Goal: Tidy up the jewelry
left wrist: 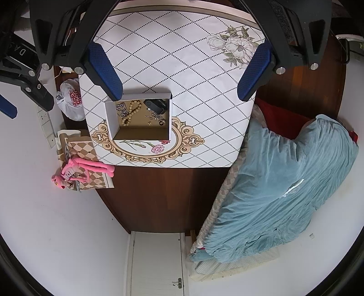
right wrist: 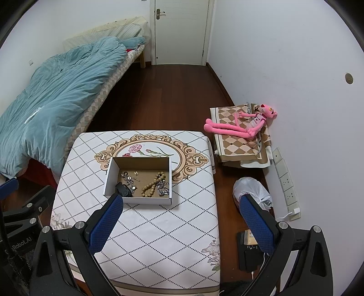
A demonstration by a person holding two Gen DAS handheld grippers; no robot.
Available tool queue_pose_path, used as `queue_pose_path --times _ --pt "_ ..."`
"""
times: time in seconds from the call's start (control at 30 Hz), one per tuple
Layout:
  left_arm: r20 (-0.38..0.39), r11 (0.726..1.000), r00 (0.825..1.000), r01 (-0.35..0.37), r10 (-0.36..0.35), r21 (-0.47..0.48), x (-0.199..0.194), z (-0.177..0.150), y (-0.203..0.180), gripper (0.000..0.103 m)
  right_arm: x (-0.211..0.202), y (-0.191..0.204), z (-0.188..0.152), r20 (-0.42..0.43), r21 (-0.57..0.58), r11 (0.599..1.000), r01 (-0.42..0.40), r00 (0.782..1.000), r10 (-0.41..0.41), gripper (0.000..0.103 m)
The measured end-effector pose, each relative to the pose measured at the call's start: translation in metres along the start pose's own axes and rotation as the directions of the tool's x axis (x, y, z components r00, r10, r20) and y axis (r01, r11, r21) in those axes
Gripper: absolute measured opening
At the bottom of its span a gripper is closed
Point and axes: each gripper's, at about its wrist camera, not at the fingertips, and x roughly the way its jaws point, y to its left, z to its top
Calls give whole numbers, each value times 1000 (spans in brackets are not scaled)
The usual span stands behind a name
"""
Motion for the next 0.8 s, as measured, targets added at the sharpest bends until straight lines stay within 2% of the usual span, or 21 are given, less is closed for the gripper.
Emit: queue_pose_path --times 0.8 --pt "7 1000 1000 -7 7 -8 -5 1 3 103 0 2 0 -8 -20 1000 -13 1000 13 103"
